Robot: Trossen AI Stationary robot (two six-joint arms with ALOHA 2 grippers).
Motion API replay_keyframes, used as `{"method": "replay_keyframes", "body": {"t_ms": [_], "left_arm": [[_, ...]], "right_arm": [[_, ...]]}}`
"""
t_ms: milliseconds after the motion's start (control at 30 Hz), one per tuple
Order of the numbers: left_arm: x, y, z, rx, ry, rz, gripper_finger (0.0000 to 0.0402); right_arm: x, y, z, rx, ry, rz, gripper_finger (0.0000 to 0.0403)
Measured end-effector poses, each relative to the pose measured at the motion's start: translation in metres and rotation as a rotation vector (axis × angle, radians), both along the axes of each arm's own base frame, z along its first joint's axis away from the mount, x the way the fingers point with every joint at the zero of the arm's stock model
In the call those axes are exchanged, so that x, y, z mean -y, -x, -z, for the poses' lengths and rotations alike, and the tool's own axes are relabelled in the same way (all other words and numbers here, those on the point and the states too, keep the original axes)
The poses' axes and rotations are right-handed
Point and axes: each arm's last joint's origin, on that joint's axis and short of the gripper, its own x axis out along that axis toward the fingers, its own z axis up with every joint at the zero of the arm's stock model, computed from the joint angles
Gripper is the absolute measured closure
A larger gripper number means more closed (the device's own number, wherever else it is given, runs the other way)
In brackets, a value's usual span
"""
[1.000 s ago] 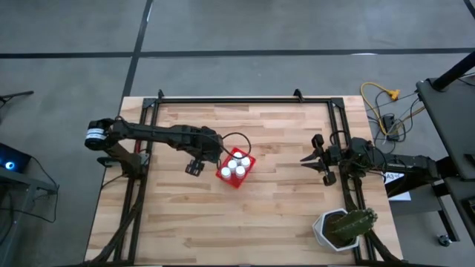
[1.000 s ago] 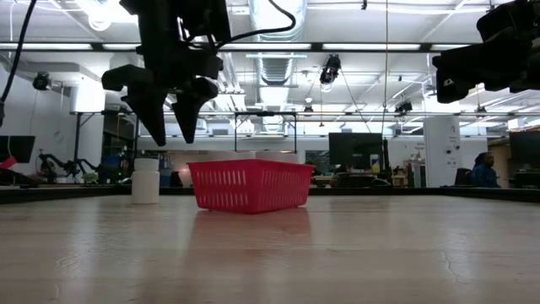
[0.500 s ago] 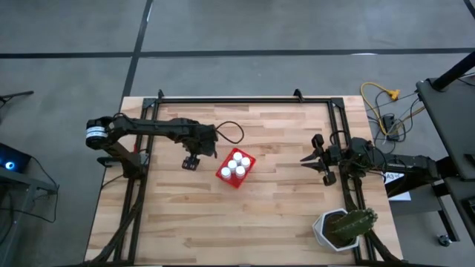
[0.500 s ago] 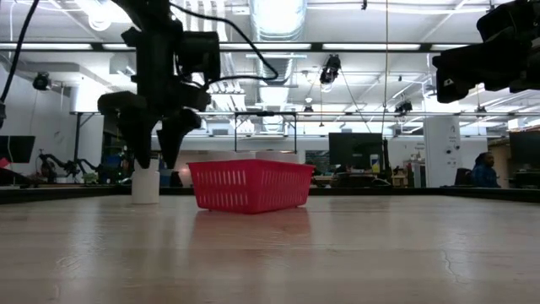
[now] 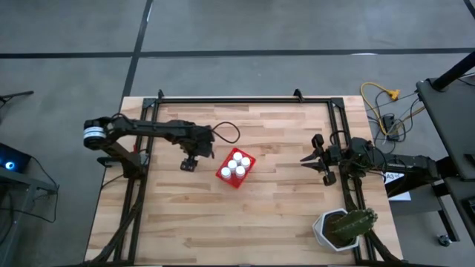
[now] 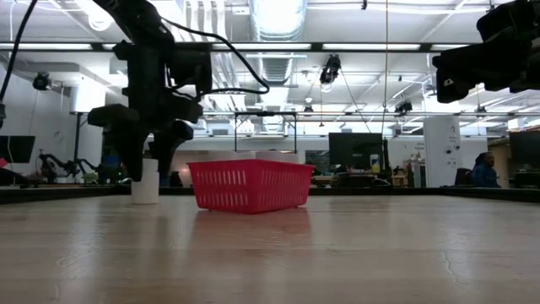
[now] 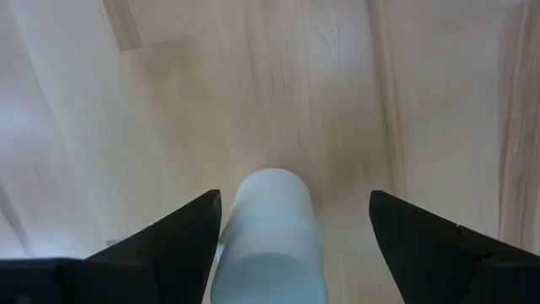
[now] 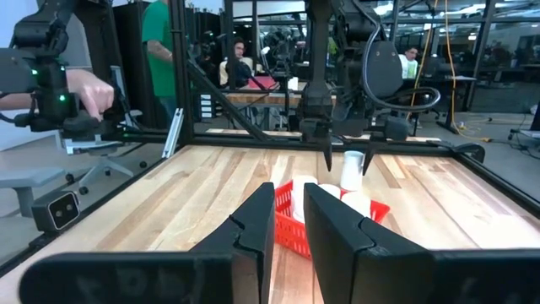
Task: Pick and place pill bottles into a basket
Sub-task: Put the white medicine bottle into the red bin
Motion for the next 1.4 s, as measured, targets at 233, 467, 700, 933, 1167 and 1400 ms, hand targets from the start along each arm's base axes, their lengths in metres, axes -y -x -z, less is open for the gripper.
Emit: {"method": "replay_keyframes", "body": {"t_ms": [233,467,700,933,1167,1400], "left_arm": [[0.0,0.004,0.002,0.01,-0.002,-0.008,0.0118],[-0.005,0.008,0.005,-0.004,-0.012,-0.034,0.0118],[-0.01,0.009,0.005,-0.009,-0.038,-0.053,0.0136],[-0.011,0.009,0.005,-0.009,-0.043,-0.057,0.0219],[-0.01,0.01,0.003,-0.026,-0.037,-0.058,0.0241],[-0.006,0.003,-0.016,-0.031,-0.006,-0.079,0.0241]], "right_arm": [[0.0,0.0,0.0,0.0,-0.001,0.0,0.0344],[0.0,0.0,0.0,0.0,0.0,0.0,0.0344],[0.0,0.0,0.0,0.0,0.0,0.0,0.0344],[0.0,0.0,0.0,0.0,-0.001,0.0,0.0344],[0.0,0.0,0.0,0.0,0.0,0.0,0.0344],[0.0,0.0,0.0,0.0,0.001,0.0,0.0344]]}}
